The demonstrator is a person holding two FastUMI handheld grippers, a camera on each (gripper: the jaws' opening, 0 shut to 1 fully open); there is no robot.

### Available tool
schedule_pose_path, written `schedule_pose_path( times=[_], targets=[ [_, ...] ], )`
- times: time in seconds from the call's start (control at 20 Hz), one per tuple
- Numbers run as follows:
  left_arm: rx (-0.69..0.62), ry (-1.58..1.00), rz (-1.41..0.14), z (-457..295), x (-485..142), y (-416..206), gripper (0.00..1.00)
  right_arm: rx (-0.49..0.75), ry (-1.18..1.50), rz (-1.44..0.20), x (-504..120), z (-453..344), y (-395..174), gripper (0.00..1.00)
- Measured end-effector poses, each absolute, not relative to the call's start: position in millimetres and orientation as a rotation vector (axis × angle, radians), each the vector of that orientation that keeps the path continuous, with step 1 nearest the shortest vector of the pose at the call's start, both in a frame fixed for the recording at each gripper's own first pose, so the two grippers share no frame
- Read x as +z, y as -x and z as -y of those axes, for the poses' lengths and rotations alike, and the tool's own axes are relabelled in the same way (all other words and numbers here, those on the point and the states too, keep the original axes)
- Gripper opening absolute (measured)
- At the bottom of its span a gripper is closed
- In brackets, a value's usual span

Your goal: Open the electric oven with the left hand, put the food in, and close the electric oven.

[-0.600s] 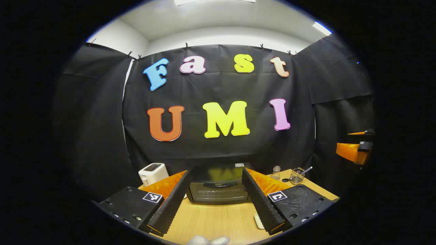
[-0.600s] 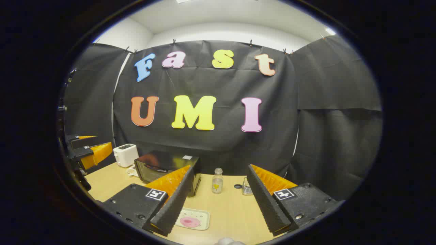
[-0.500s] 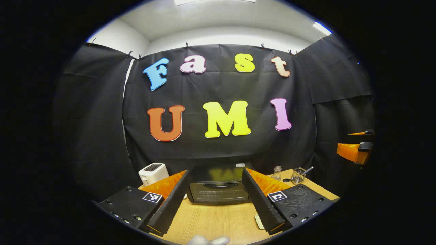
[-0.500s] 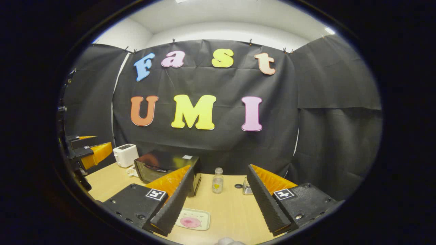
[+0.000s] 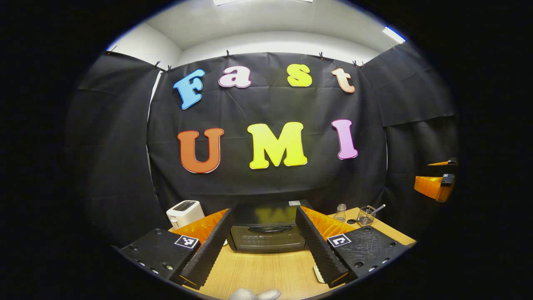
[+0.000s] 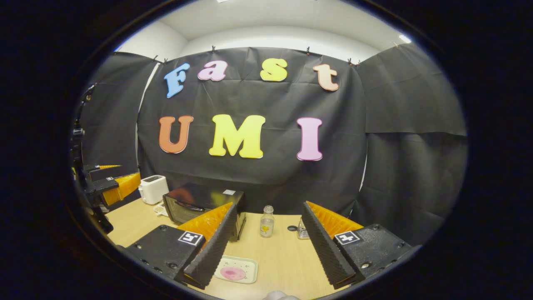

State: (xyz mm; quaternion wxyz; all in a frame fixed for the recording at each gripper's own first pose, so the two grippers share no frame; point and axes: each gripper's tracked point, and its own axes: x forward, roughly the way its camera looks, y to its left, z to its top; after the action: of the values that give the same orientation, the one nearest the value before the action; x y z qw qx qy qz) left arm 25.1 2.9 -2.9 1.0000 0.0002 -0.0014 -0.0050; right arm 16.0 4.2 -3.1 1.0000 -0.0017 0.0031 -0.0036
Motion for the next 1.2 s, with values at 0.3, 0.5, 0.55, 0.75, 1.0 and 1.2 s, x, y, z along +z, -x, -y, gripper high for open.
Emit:
schedule_pose_path(
  times=[0.3,0.5,0.55,0.75,1.0,1.2],
  targets=[
    [-0.036,0.014,0.012,4.7,-8.5,-58.1,0.96,-0.04,0.006,-0.022,-5.6,3.7,-12.2,0.97],
    [-0.06,0.02,0.0,12.7,-21.8,-94.5,1.0,-0.072,0.003,-0.034,-5.1,9.8,-6.2,0.97],
    [-0.066,0.018,0.0,14.7,-26.5,-105.6,0.96,-0.08,-0.003,-0.039,-7.0,10.8,-4.5,0.96],
    [-0.058,0.024,-0.043,17.2,-56.0,-149.7,0.96,-0.119,-0.004,-0.072,-16.1,15.5,3.2,0.96],
    [-0.064,0.015,-0.087,19.9,-96.5,-195.2,1.0,-0.179,-0.004,-0.107,-23.2,26.0,12.9,0.96],
    [-0.07,0.018,-0.172,18.0,-140.0,-222.6,0.97,-0.226,0.006,-0.138,-30.2,34.3,19.8,0.96]
  ],
)
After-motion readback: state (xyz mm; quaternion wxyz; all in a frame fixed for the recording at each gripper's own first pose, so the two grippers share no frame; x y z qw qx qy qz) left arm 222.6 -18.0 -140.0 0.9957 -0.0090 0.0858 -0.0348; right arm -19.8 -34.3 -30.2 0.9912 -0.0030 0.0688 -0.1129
